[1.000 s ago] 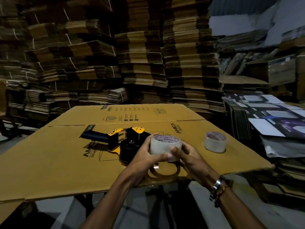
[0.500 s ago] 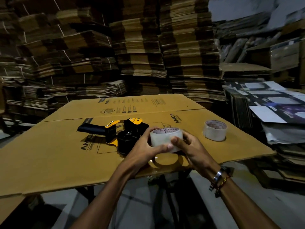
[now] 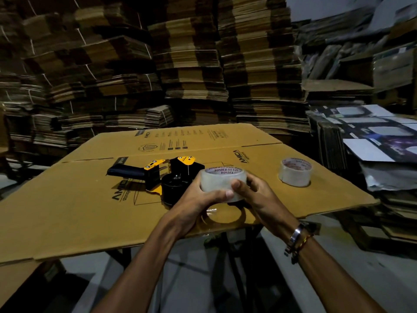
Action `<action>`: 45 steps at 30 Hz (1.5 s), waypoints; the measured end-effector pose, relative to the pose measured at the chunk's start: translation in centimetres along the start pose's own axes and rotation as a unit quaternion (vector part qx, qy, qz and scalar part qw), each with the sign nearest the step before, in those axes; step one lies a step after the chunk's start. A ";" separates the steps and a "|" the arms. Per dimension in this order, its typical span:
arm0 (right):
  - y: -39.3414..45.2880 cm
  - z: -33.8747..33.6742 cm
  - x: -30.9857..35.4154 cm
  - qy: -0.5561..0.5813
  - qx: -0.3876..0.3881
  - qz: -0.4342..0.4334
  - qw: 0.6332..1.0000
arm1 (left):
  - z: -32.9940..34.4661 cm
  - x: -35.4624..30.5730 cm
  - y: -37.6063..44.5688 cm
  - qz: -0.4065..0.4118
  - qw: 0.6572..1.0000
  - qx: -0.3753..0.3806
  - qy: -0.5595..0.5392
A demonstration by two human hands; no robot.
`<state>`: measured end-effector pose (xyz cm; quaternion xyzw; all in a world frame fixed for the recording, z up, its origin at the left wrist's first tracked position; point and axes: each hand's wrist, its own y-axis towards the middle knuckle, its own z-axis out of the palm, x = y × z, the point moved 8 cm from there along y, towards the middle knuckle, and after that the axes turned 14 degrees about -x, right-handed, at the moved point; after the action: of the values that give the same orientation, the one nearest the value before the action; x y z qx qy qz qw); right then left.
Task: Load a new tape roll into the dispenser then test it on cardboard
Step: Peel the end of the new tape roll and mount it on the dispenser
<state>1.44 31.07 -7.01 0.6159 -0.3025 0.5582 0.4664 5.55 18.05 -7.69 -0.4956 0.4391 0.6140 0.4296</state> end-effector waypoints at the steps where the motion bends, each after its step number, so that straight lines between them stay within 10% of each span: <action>1: 0.0 0.0 0.0 -0.003 -0.001 -0.001 1.000 | 0.0 0.1 0.0 -0.002 1.000 0.002 0.001; 45: -0.7 -2.3 0.0 -0.075 -0.202 -0.097 0.972 | -0.5 1.4 0.7 0.007 0.998 -0.020 0.060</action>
<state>1.12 33.38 -7.28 0.5758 -0.3817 0.3895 0.6091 4.78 17.57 -9.08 -0.5375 0.4550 0.5946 0.3880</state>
